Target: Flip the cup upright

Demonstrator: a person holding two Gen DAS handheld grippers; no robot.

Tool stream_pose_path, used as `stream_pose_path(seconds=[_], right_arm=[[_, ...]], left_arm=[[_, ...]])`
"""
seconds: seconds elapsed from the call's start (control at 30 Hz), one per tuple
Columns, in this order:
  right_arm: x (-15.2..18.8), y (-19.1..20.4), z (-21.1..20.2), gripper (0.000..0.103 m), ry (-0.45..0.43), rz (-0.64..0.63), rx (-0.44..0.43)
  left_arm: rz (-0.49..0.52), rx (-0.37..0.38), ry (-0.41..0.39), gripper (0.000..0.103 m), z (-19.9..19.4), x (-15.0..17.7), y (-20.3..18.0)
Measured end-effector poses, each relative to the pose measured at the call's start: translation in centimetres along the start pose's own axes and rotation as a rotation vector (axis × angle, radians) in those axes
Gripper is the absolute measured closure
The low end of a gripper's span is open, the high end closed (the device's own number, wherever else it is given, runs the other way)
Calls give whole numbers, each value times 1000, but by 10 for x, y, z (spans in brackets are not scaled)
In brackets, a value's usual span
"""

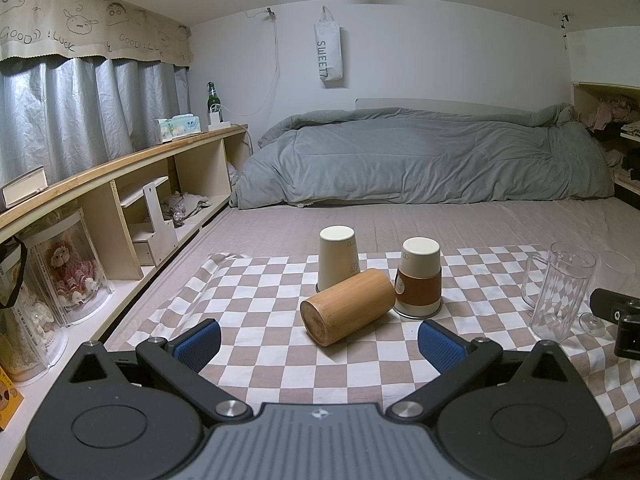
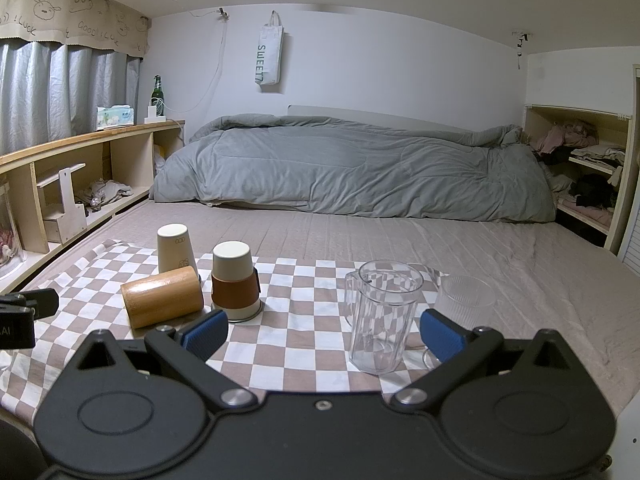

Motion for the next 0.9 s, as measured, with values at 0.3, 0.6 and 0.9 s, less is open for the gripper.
stream_pose_path(seconds=[0.3,0.6,0.9], right_arm=[[-1,1,-1,0,0,1,1],[-8,-3,0,0,-43,-1,-33],[-40,12,49,0,-24,-44,-128]], left_arm=[[-1,0,0,0,0,0,0],[-8,1,-7,0,-7,-3,1],[-10,47,-5,0,3,-14,6]])
Point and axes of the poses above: each gripper's, at about its wrist camera, not at the fingertips, and z roughly the way its jaws point, y to its left, x to its underside, the point moved 3 cm from there along z, roughly the way its jaws point, and after that the axes turned 1 degree about -x, right-handed, at the moved point
